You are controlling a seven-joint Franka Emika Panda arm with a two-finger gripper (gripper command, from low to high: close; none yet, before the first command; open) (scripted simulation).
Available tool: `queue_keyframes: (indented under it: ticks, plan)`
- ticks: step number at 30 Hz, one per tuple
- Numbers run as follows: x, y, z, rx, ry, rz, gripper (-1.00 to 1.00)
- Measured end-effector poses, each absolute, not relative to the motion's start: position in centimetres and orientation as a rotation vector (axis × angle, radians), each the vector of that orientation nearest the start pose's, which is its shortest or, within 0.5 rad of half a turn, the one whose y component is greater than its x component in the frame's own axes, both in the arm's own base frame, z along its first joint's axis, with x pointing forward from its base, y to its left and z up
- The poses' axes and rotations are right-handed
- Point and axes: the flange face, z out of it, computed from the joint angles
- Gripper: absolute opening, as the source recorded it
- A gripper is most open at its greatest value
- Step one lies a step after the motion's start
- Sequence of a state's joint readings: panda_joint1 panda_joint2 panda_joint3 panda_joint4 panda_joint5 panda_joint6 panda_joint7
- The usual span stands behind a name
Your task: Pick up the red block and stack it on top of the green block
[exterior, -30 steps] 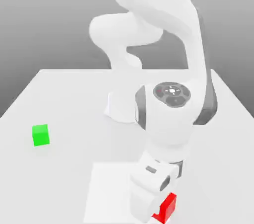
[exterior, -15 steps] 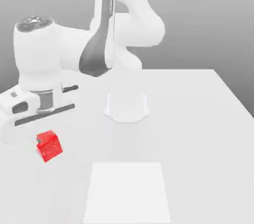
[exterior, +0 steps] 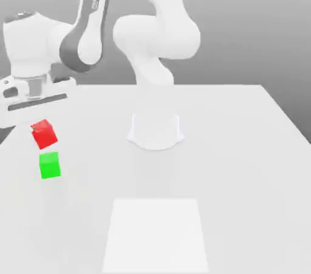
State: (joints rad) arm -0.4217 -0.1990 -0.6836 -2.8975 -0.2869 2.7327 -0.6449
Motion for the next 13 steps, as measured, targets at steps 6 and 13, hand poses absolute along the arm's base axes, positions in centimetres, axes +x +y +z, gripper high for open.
queue_keyframes:
  ticks: [6,13]
  plan:
    - [17.9,-29.5,21.3,-3.124,0.294,-0.025,-1.00]
    - [18.0,-29.2,19.0,-3.125,0.278,-0.014,-1.00]
